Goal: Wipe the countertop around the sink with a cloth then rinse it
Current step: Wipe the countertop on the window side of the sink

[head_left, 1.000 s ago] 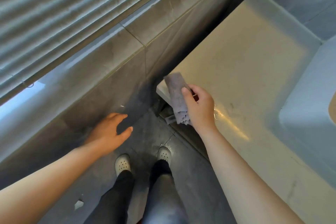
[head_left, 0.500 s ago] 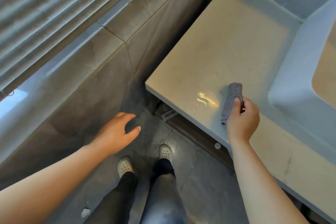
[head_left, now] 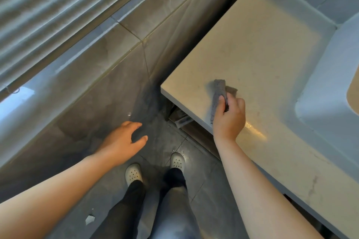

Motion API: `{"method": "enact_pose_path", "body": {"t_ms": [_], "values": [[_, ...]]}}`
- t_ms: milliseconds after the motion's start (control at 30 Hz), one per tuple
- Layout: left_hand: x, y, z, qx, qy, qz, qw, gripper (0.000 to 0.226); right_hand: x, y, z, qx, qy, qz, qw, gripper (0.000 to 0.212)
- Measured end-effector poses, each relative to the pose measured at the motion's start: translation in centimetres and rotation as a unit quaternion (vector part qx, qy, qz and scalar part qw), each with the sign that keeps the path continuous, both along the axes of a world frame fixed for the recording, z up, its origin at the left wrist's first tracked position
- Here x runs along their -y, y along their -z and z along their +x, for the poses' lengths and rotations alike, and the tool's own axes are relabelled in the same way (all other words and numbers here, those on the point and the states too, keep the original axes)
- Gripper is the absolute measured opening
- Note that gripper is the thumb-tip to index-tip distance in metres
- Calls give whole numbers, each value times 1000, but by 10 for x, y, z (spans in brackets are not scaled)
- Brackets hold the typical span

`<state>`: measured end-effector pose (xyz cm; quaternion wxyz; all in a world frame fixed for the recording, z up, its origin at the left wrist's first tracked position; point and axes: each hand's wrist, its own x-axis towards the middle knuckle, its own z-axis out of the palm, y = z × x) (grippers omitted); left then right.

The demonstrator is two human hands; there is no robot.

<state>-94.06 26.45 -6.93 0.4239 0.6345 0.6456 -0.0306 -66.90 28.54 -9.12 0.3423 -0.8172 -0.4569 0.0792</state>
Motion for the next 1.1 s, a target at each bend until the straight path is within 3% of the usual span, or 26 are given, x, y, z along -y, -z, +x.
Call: {"method": "enact_pose_path", "body": {"t_ms": [300,467,633,833,967,1100], "values": [[14,3,-28,-8,-46,1,999,55,-14,-2,-71,-26,-135,-12,990,26],[25,4,-40,-27,-39,-7,999,55,5,-19,-77,-145,-199,-62,967,22],[28,1,-25,-8,-15,-6,1000,55,66,-47,-51,-167,-82,0,983,15],[27,-6,19,19,50,8,999,55,125,-55,4,-130,115,70,982,12],[25,-8,41,12,89,17,996,55,141,-38,35,-95,215,45,971,18],[23,-7,50,13,104,23,994,56,134,-15,42,-60,211,-29,975,26]]}}
